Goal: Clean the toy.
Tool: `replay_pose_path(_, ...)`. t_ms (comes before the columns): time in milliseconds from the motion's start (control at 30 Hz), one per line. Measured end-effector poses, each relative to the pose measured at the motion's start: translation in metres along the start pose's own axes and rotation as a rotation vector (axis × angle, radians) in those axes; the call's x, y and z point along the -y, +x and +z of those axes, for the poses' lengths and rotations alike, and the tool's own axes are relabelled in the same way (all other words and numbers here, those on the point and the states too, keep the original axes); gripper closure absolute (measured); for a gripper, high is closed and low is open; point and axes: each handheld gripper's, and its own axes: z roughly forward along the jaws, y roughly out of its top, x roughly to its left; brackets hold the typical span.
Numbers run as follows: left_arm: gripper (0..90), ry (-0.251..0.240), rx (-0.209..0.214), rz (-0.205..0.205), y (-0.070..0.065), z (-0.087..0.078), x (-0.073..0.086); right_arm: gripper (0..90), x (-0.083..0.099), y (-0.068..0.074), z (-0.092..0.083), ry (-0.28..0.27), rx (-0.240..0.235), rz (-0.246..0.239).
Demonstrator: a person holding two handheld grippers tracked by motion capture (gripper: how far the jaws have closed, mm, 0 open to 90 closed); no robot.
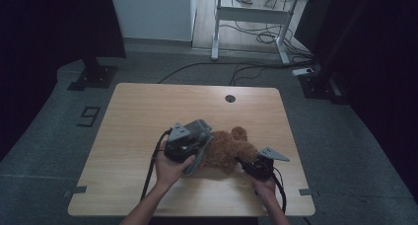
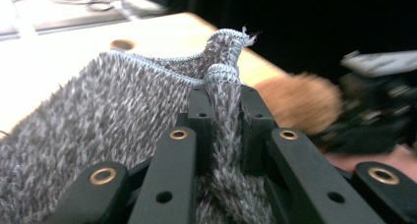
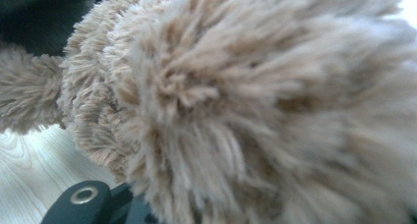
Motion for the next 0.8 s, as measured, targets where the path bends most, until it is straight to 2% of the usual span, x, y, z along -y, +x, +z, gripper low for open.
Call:
replay_pose_path(100, 78.5, 0.01, 0.052, 0.049, -0.03, 0.024, -0.016, 68.3, 0.0, 0.0, 0.0, -0.001, 0.0, -0.002)
replay_pose_path(200, 78.5, 0.06, 0.079, 0.079, -0.051, 0.057, -0.019, 68.3, -0.001, 0.0, -0.001, -0.003, 0.004, -0.001)
replay_pose_path(300, 78.6, 0.129, 0.05, 0.084, -0.054, 0.088, -0.008, 68.5, -0.001, 0.0, -0.002, -0.008, 0.004, 0.001)
replay_pose_path(367, 78.9, 0.137, 0.038, 0.081, -0.048, 0.095, 0.003, 68.9, -0.002, 0.0, -0.003, -0.011, 0.002, 0.006)
replay_pose_path(433, 79.0, 0.124, 0.035, 0.06, -0.04, 0.091, 0.008, 69.0, -0.002, -0.002, -0.002, 0.009, 0.0, 0.011)
replay_pose_path(500, 79.0, 0.118, 0.004, 0.067, -0.033, 0.082, 0.011, 69.0, -0.001, -0.003, -0.001, 0.004, -0.007, 0.029)
replay_pose_path(700, 79.0, 0.091, -0.045, 0.016, -0.002, 0.045, 0.021, 69.0, -0.004, -0.002, -0.003, -0.001, -0.002, 0.043)
replay_pose_path(800, 78.9, 0.095, -0.078, -0.015, 0.015, 0.029, 0.029, 69.0, -0.003, -0.003, -0.002, -0.003, -0.005, 0.057)
